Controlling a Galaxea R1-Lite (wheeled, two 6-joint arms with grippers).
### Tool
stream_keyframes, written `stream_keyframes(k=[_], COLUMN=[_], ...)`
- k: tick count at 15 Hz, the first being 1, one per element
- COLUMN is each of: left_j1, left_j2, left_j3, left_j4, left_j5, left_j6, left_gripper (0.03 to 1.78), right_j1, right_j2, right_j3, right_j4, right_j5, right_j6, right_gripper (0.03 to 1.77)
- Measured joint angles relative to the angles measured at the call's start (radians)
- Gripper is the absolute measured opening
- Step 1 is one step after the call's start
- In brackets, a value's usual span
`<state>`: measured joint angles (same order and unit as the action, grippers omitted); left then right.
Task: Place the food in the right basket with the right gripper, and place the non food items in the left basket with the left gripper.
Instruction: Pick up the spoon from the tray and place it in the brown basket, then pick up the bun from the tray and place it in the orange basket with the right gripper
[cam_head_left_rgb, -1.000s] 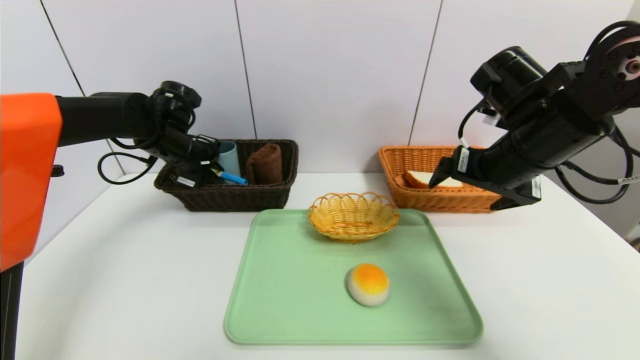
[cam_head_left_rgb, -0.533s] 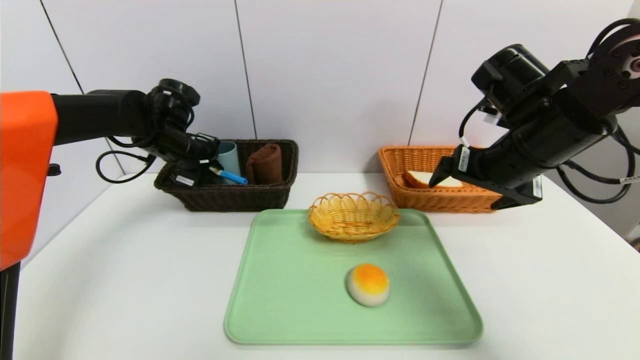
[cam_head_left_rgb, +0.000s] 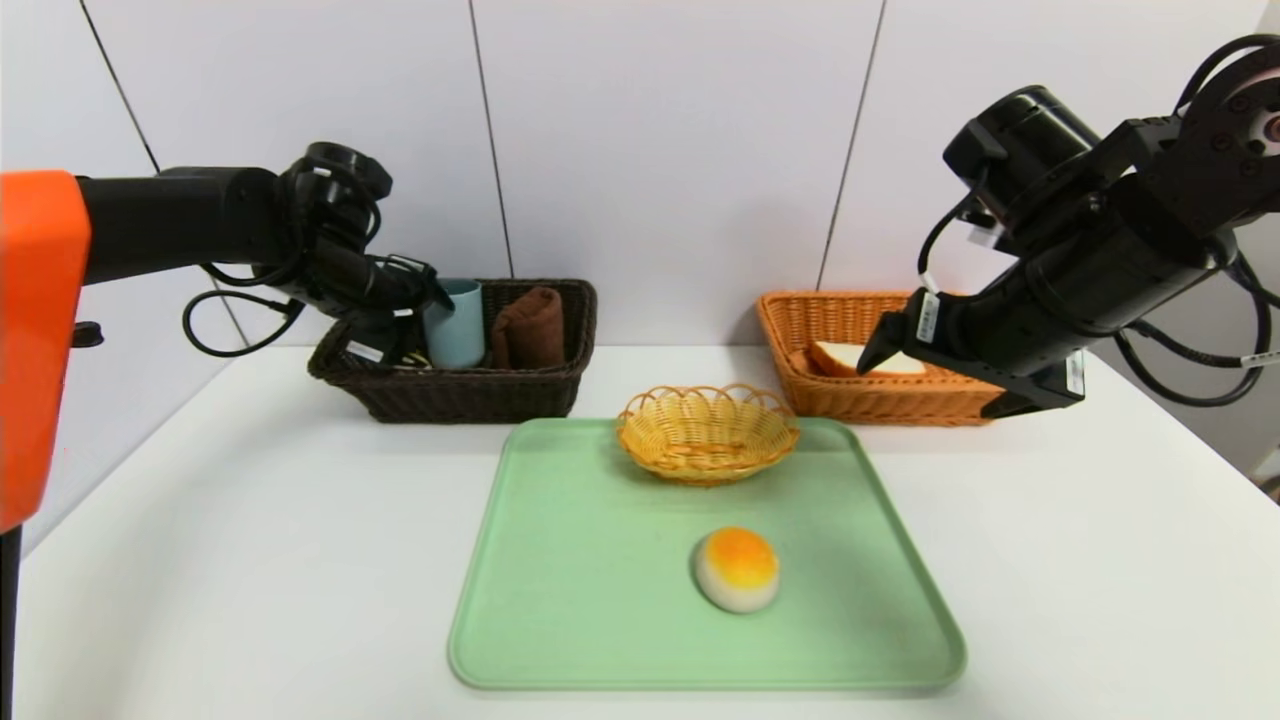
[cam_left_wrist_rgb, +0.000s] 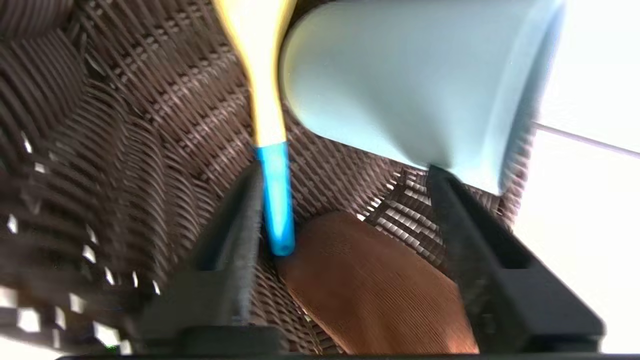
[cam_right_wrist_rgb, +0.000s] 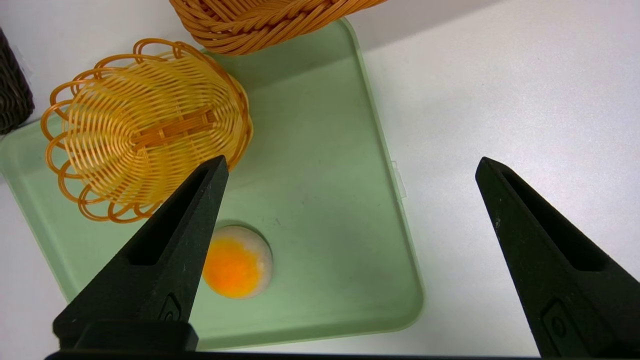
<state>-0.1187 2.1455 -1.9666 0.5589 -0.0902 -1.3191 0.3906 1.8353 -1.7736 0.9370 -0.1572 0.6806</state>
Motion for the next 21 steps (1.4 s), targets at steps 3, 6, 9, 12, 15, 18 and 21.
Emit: stream_keyframes(k=[3, 6, 9, 12, 15, 18, 21], left_j1=[-0.027, -0.069, -0.105, -0.127, -0.147, -0.160, -0.164], left_j2=[-0.091, -0.213, -0.325, -0.415, -0.521, -0.635, -0.748], left_j3=[-0.004, -0.005, -0.001, 0.015, 0.122, 0.303, 0.470], left_j4=[-0.011, 0.000, 0.040, 0.148, 0.278, 0.290, 0.292], left_j5=[-0.001, 0.009, 0.058, 0.083, 0.086, 0.081, 0.066], left_j6=[0.081, 0.254, 0.499, 0.833, 1.139, 1.222, 1.242], left_gripper=[1.35, 1.47, 1.54, 1.59, 1.63, 1.65, 1.67], right_j1=[0.002, 0.019, 0.050, 0.108, 0.191, 0.269, 0.339], right_j2=[0.000, -0.001, -0.010, -0.015, -0.012, 0.002, 0.034], right_j3=[-0.003, -0.003, -0.011, -0.035, -0.040, -0.045, -0.047], right_j4=[-0.001, 0.003, 0.006, 0.008, 0.038, 0.076, 0.099], right_j5=[-0.034, -0.035, -0.032, -0.027, -0.026, -0.026, -0.026], right_j6=[-0.003, -0.007, -0.008, 0.001, 0.008, 0.031, 0.067], right_gripper=[1.71, 1.71, 1.71, 1.71, 1.71, 1.71, 1.71])
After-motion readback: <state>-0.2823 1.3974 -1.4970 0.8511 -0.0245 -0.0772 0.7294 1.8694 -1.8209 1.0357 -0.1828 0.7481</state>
